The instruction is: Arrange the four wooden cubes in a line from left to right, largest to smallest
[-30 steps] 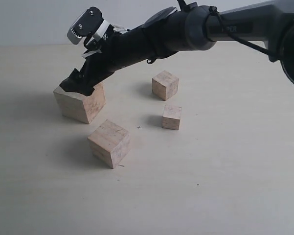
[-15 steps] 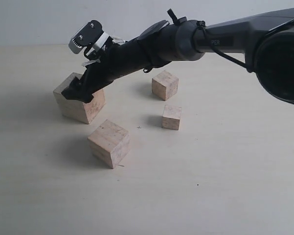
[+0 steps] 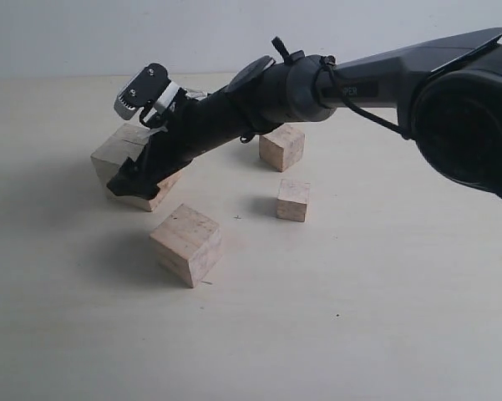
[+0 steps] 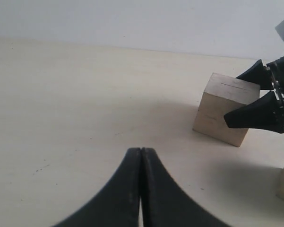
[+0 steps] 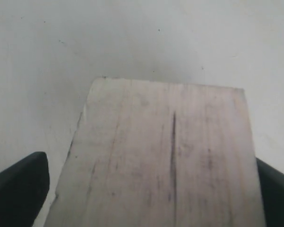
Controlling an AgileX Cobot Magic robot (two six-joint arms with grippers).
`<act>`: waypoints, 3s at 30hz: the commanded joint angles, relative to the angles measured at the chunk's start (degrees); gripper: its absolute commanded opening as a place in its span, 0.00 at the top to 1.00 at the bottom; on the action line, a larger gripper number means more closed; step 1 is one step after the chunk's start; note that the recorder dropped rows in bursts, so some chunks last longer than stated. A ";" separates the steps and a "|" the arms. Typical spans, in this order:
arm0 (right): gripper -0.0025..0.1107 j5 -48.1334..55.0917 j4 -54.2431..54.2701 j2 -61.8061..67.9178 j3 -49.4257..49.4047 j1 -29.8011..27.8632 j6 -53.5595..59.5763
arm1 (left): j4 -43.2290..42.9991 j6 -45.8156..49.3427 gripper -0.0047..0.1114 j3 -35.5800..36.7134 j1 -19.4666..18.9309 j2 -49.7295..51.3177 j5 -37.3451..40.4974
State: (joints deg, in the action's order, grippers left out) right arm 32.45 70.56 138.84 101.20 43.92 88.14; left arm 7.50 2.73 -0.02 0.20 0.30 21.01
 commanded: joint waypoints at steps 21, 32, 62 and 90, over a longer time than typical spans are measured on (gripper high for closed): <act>0.98 14.22 -17.81 -3.63 0.42 0.04 2.47 | 0.19 0.04 0.96 0.02 0.41 -0.30 -0.45; 0.98 14.36 -21.64 -3.75 0.42 -1.14 4.41 | 0.19 0.04 0.96 0.02 0.41 -0.30 -0.45; 0.98 17.10 -15.98 -2.58 0.42 -3.05 8.16 | 0.19 0.04 0.96 0.02 0.41 -0.30 -0.45; 0.08 18.66 -14.44 -8.05 0.42 -3.05 3.51 | 0.19 0.04 0.96 0.02 0.41 -0.30 -0.45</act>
State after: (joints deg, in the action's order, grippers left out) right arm 49.62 57.00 133.81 101.34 40.89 93.67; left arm 7.50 2.73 -0.02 0.20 0.30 21.01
